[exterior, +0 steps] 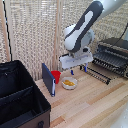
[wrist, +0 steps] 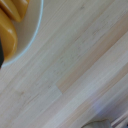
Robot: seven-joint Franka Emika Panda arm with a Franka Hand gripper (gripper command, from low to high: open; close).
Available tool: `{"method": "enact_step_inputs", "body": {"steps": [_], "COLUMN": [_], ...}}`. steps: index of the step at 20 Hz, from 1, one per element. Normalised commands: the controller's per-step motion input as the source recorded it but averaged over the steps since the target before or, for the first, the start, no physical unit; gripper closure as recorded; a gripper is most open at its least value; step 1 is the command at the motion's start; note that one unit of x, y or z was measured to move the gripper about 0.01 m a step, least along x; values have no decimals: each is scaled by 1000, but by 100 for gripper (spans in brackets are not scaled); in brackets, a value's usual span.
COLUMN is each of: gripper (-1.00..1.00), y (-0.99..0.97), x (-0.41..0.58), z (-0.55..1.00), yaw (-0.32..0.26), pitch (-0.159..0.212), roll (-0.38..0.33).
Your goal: Gently stretch your hand towards the oven tray's handle, obtaining a firm grip, and draw it cautiously out of the oven. Transition your grip to the hot dog bowl, gingerly seizing the edge, and elevate it from the surface. Hover the bowl over the tray, delicately lower it, and temper your grip, establishing the bowl's equilibrium.
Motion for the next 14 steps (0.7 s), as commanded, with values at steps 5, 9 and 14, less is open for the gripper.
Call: {"method": "enact_step_inputs", "body": {"steps": [5,9,14], "gripper": [-100,-100,-100], "y": [-127,-156,-91], "x": [122,129,103], "z": [-340,-280,-124], "yaw": [16,6,27], "pitch": [-20,-70,-69], "roll": [-1,12,0]}}
